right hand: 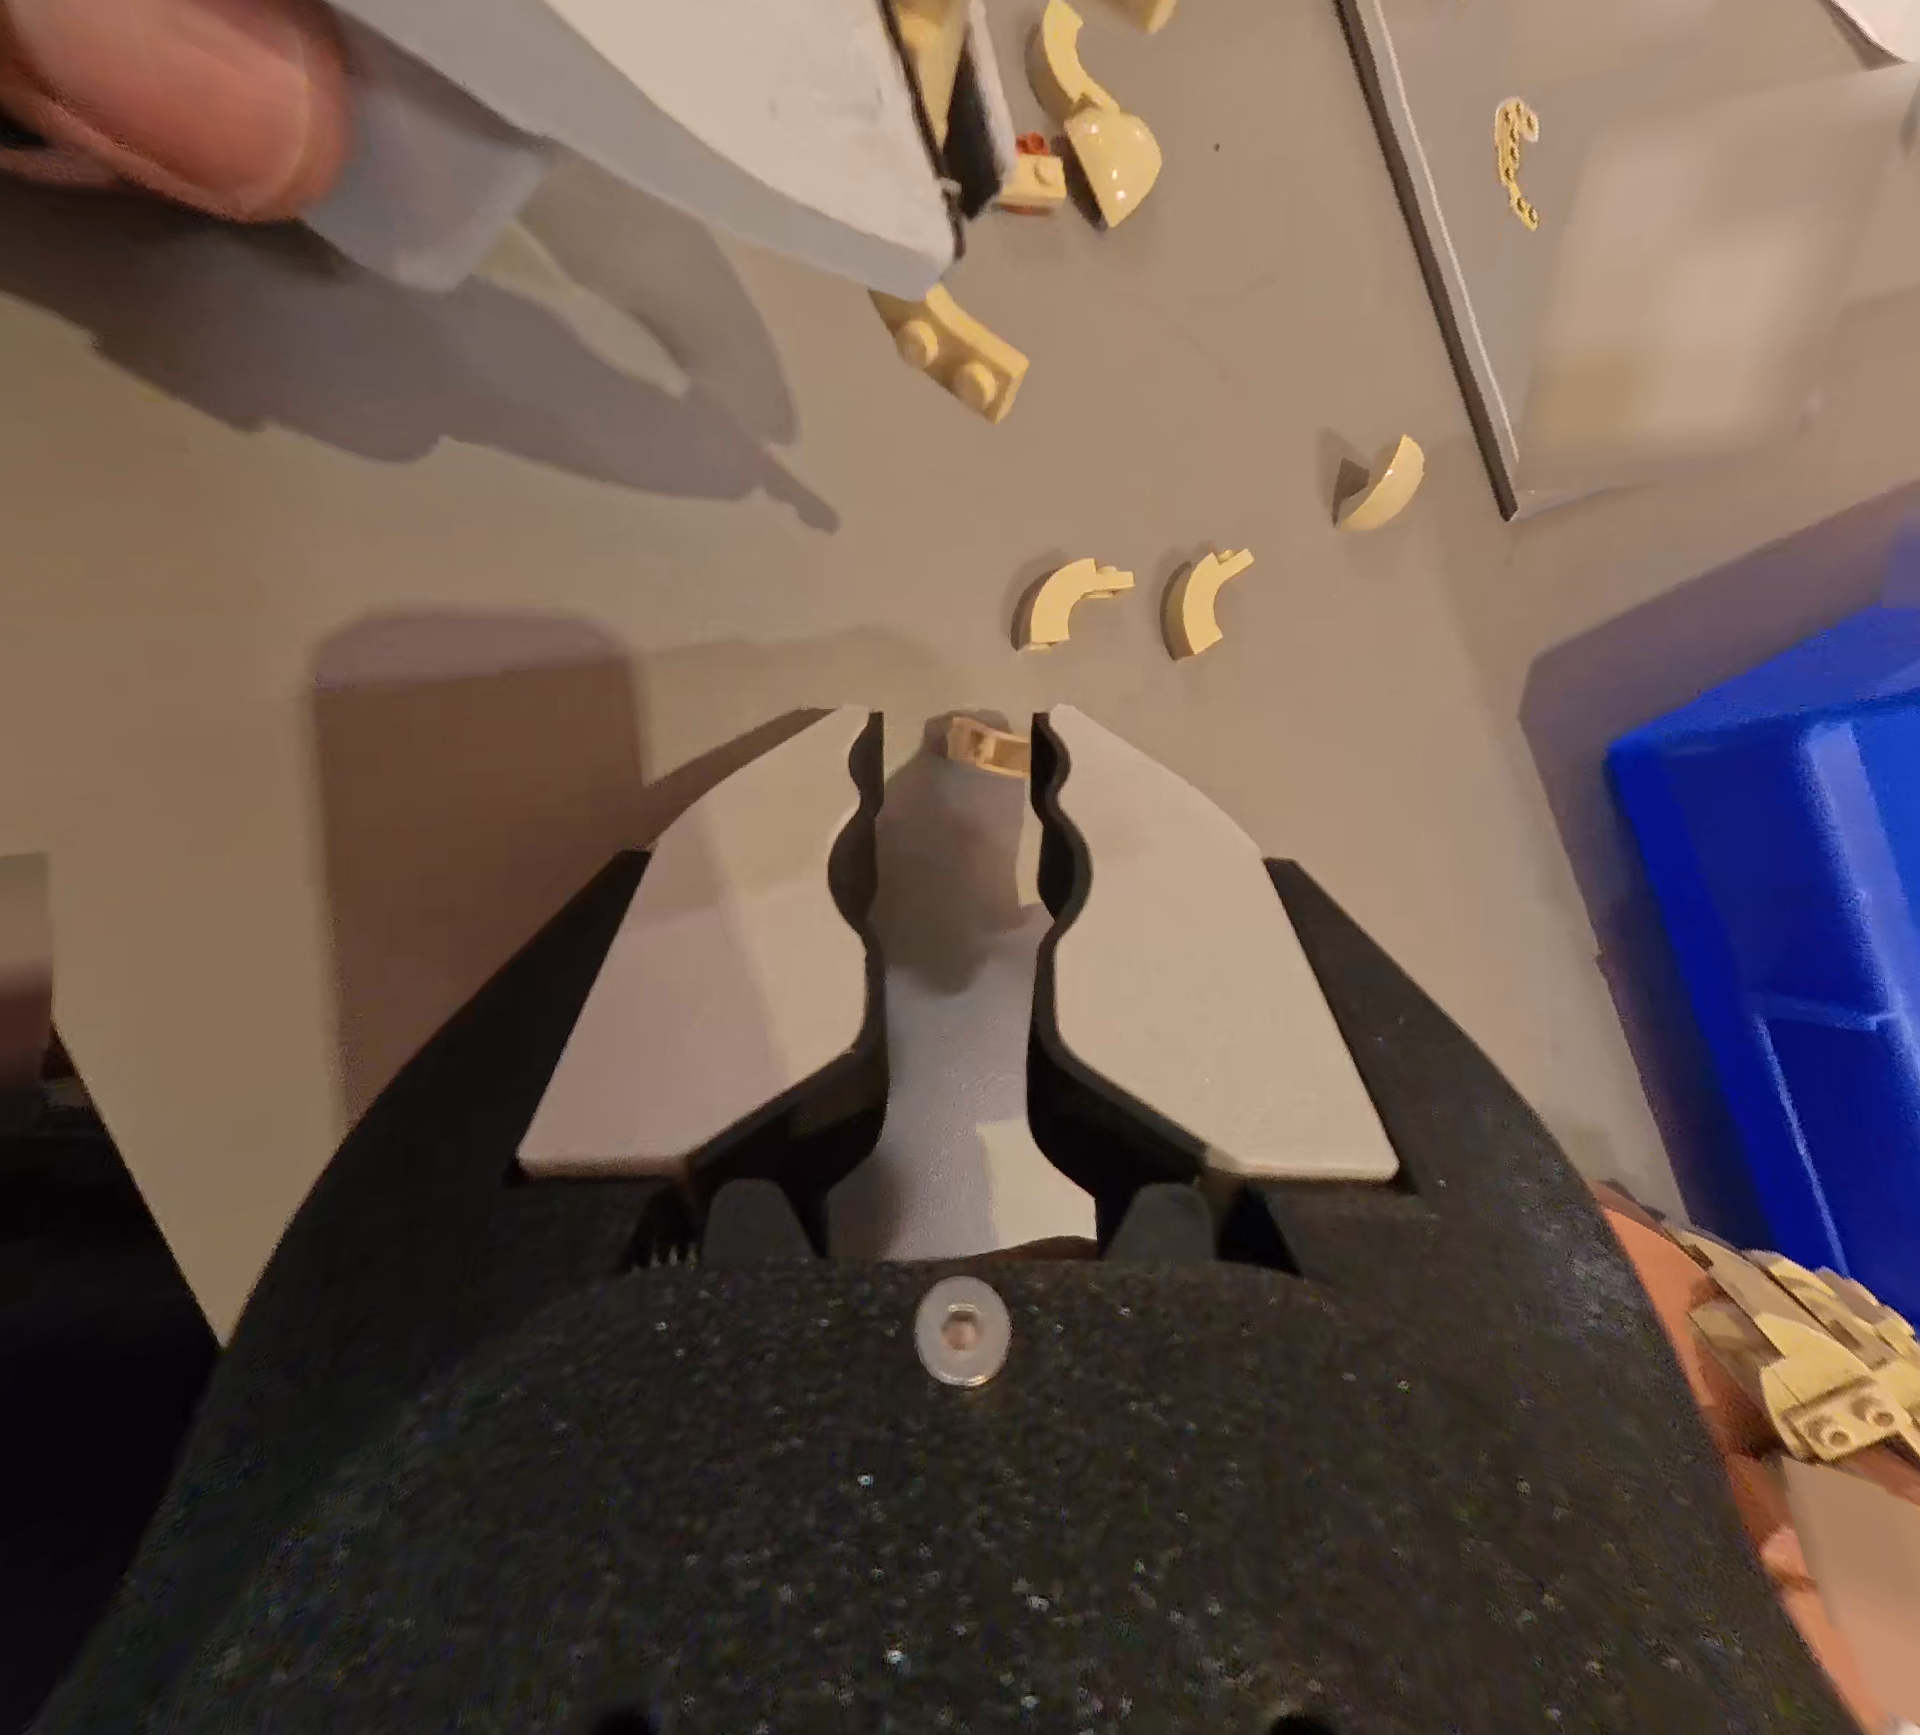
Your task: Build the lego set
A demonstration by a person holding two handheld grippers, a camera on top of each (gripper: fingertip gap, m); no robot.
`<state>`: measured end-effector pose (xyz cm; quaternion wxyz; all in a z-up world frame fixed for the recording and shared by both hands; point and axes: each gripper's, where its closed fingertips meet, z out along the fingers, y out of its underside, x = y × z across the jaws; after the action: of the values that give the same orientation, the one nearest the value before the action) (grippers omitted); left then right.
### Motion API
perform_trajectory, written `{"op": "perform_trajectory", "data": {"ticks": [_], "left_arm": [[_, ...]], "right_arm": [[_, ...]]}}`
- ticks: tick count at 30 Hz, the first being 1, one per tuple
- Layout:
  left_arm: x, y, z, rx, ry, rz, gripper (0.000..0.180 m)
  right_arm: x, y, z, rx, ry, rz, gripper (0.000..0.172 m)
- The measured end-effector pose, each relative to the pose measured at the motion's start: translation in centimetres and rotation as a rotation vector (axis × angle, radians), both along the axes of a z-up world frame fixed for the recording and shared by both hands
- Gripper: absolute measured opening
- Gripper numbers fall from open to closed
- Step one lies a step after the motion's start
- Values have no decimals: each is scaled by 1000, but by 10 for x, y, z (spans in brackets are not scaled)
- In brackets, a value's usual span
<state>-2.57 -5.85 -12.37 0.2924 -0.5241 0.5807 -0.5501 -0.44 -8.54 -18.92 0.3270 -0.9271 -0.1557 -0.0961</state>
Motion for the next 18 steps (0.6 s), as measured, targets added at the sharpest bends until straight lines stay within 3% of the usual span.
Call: {"op": "perform_trajectory", "data": {"ticks": [10,14,18], "left_arm": [[-3,3,6,-41,-36,2,8],[-4,2,6,-45,-37,-11,8],[-5,3,7,-65,-41,-18,8]], "right_arm": [[11,0,-9,-68,11,-70,21],[9,-3,-1,-31,13,-15,28],[7,-11,11,-6,-39,93,24]]}}
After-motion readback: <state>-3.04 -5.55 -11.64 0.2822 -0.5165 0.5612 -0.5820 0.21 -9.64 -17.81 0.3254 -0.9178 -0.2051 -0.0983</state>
